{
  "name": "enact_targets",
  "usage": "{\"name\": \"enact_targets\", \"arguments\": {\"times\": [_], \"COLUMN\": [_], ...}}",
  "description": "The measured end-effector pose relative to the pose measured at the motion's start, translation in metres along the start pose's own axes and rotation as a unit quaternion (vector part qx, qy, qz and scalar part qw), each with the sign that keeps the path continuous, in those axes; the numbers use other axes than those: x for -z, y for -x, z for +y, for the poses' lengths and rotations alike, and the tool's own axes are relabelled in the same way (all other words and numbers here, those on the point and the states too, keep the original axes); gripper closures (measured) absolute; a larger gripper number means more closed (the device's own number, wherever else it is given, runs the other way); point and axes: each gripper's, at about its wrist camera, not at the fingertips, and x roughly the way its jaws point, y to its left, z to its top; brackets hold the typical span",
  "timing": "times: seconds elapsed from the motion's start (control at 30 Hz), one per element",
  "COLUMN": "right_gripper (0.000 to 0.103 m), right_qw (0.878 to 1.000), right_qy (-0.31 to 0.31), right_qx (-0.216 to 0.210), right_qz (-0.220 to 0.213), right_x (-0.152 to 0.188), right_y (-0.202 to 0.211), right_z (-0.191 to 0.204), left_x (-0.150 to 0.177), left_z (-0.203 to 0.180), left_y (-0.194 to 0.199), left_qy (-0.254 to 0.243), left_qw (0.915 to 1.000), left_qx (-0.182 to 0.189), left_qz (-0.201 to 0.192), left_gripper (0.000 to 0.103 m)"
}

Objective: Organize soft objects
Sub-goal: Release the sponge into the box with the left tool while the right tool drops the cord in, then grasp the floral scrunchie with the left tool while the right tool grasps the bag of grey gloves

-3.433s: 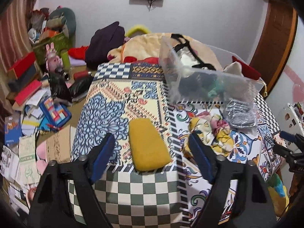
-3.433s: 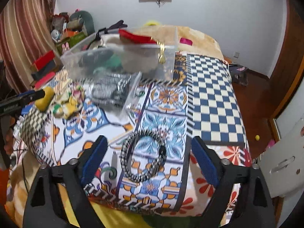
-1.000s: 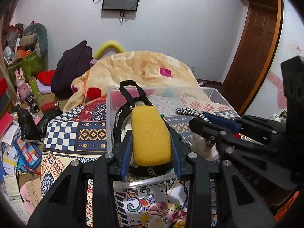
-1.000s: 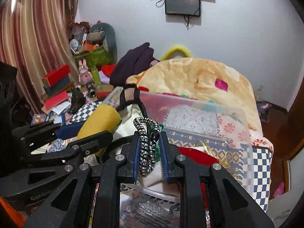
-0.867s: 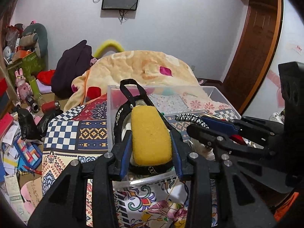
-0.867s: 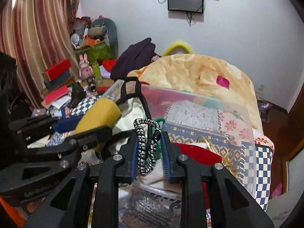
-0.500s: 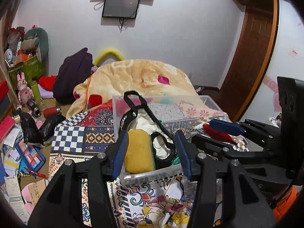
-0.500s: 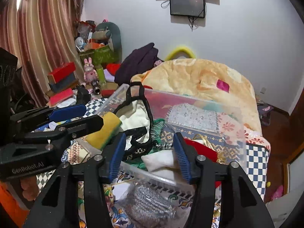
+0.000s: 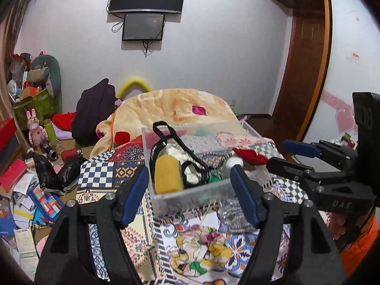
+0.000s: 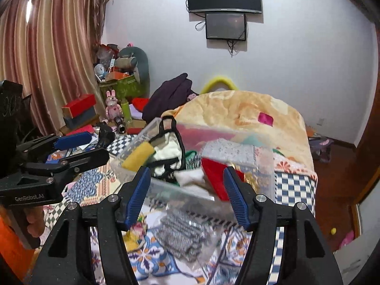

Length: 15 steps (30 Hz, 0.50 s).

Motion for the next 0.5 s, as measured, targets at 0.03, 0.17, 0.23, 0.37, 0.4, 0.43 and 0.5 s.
{"name": "enact_targets", "arguments": {"times": [0.03,0.17,0.23,0.37,0.4,0.43,0.5], "right_gripper": [0.043,0.043,0.043,0.037,0.037,0.037,0.037], "right_qw": [1.000,1.000,0.999,0.998,0.998,0.997,0.996], "right_qy": [-0.001,-0.006,-0.008,-0.010,-0.009,-0.008,-0.008], "right_qx": [0.000,-0.001,-0.001,-0.002,0.000,0.002,0.003], "right_qz": [0.003,0.020,0.031,0.058,0.067,0.075,0.086], "right_x": [0.004,0.020,0.028,0.045,0.049,0.051,0.055], "right_y": [0.000,0.001,-0.001,-0.012,-0.017,-0.022,-0.031], "right_z": [-0.001,-0.001,-0.001,0.001,0.001,0.001,0.001], "left_x": [0.003,0.020,0.029,0.046,0.050,0.055,0.064], "left_z": [-0.001,-0.004,-0.005,-0.004,-0.003,-0.003,-0.003], "left_y": [0.001,-0.003,-0.009,-0.020,-0.023,-0.026,-0.033], "left_qy": [0.000,-0.003,-0.002,0.011,0.012,0.013,0.017], "left_qw": [1.0000,0.9997,0.9991,0.9973,0.9967,0.9962,0.9945], "left_qx": [0.000,0.001,0.000,0.009,0.010,0.009,0.009], "left_qz": [0.002,0.026,0.042,0.072,0.079,0.085,0.103], "left_gripper": [0.027,0.027,0.027,0.026,0.026,0.026,0.026]}}
